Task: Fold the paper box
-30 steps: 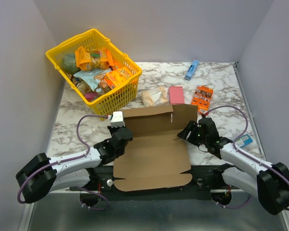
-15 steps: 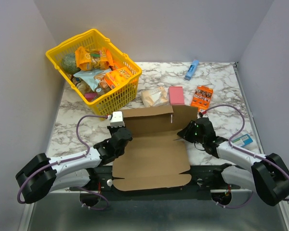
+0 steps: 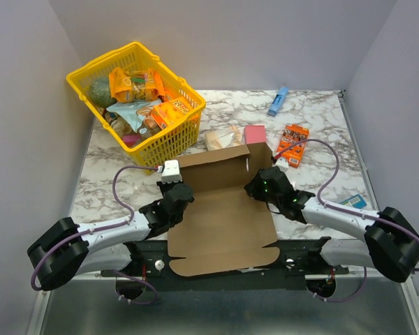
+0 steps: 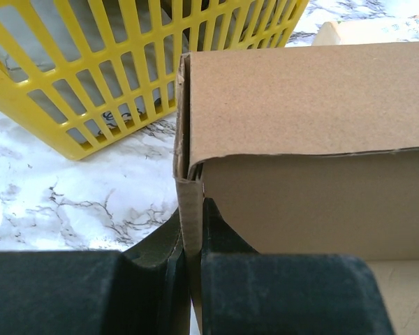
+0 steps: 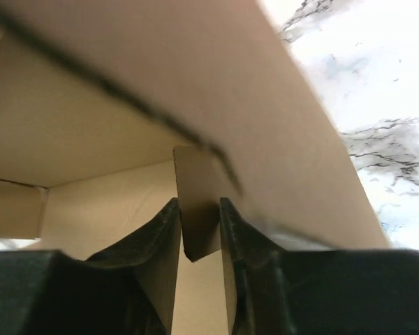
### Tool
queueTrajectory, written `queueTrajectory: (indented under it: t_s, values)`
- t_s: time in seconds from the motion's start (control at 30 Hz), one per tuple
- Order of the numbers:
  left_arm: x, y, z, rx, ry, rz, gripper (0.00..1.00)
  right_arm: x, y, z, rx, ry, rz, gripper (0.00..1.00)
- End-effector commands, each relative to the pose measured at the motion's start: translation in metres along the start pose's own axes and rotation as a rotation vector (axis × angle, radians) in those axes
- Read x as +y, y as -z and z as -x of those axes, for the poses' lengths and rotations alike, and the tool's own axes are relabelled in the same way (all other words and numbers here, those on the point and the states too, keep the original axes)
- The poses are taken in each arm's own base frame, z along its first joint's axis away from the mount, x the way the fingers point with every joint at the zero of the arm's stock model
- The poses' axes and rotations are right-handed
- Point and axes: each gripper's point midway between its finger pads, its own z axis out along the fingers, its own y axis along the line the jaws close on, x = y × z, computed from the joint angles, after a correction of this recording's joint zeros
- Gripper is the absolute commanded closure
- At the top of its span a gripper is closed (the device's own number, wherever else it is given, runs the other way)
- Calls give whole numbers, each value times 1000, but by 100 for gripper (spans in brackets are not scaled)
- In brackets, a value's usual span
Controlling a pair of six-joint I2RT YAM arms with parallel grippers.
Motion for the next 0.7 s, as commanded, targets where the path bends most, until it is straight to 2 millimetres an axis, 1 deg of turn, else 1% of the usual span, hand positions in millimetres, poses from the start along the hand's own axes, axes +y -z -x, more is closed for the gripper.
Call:
queueTrajectory:
  t_s: [0.0,0.03,0.07,0.23,0.3,0.37,0.53,0.57,0.67]
  values:
    - [-7,2,-12,44,5,-39,100,13,-7,-14,22,71,-33,56]
    - [-7,3,-11,41,8,-37,100,18,-7,-17,27,79,-33,53]
    - [-6,3,-11,41,8,-35,100,18,-8,-20,31,86,-39,50]
    - [-3,4,-12,42,7,-28,100,15,-13,-32,65,92,-73,47]
    - [-4,3,-12,43,6,-29,100,19,-13,-32,61,96,-68,41]
    - [-5,3,-13,48,4,-32,100,26,-12,-37,70,106,-51,36]
    - [-7,2,-14,52,4,-36,100,32,-18,-52,110,124,-34,34]
    - [-7,2,-15,53,3,-36,100,30,-20,-57,123,130,-45,34]
    - [-5,4,-14,49,11,-36,100,30,-24,-65,143,135,-43,31]
